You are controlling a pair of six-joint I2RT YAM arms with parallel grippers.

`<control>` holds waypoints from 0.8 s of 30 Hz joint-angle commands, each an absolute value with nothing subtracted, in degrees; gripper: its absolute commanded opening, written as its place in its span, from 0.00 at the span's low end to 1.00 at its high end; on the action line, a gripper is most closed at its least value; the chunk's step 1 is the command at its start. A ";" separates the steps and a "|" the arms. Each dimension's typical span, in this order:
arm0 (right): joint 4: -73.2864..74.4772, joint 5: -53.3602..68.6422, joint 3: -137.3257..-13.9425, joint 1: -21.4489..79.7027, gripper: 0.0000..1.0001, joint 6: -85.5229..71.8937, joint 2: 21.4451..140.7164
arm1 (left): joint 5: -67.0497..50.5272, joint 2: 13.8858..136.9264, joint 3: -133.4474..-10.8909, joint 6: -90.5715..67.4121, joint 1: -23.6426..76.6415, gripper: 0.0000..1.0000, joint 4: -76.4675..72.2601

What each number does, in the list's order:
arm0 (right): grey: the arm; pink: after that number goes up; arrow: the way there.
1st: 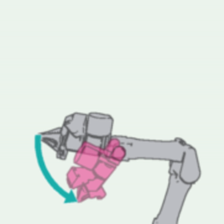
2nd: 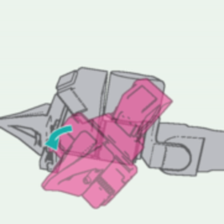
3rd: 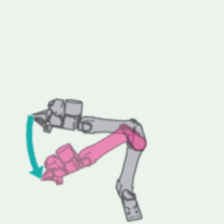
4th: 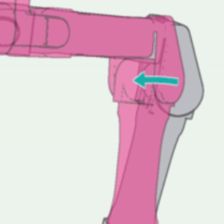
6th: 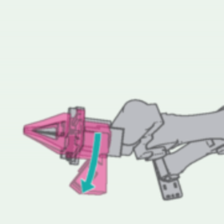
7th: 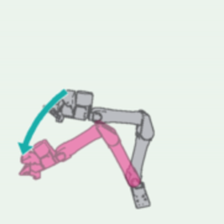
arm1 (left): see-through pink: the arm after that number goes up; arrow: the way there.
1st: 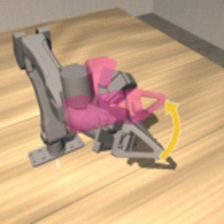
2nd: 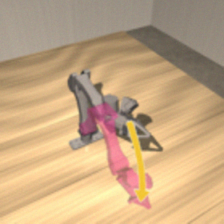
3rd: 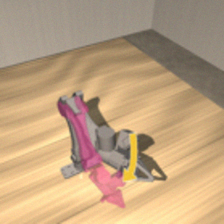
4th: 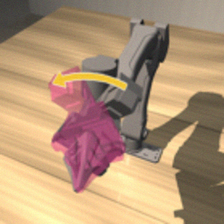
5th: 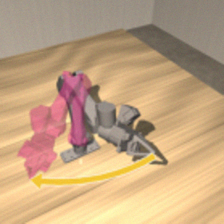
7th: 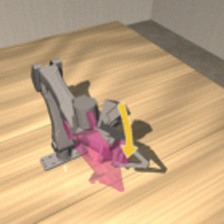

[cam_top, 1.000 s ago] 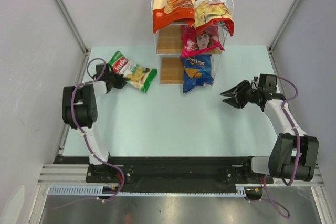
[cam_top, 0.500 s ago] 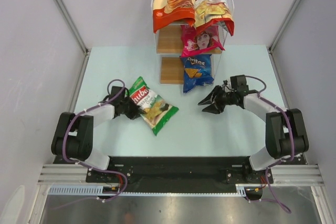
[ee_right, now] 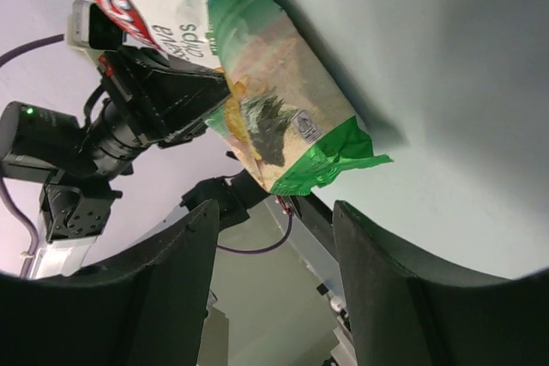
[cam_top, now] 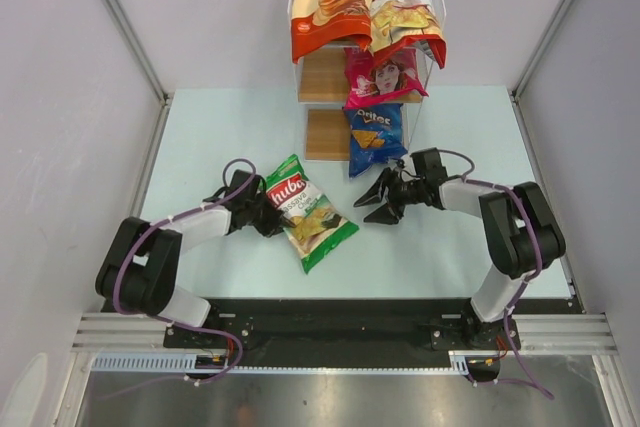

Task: Place and organize the chips bags onto the shelf

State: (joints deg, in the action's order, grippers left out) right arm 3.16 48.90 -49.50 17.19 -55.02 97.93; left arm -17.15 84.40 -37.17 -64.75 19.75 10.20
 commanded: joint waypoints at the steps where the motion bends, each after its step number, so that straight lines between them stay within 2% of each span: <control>1: 1.23 51.76 -49.75 19.07 0.62 -55.28 101.59 | -15.47 84.90 -37.01 -68.20 20.39 0.00 9.67; 10: 14.59 49.92 -47.73 21.53 0.69 -47.98 98.44 | -11.88 84.91 -34.82 -75.66 21.27 0.00 4.84; 13: 12.40 49.40 -45.71 22.93 0.72 -51.14 95.02 | -10.29 83.59 -33.40 -80.15 22.41 0.00 1.24; 16: 10.29 46.68 -45.53 25.47 0.80 -54.84 92.90 | -9.40 83.58 -35.15 -81.12 24.25 0.00 2.11; 24: -2.72 43.25 -45.35 33.92 0.82 -65.47 98.35 | -11.52 80.78 -32.53 -82.61 27.51 0.00 1.41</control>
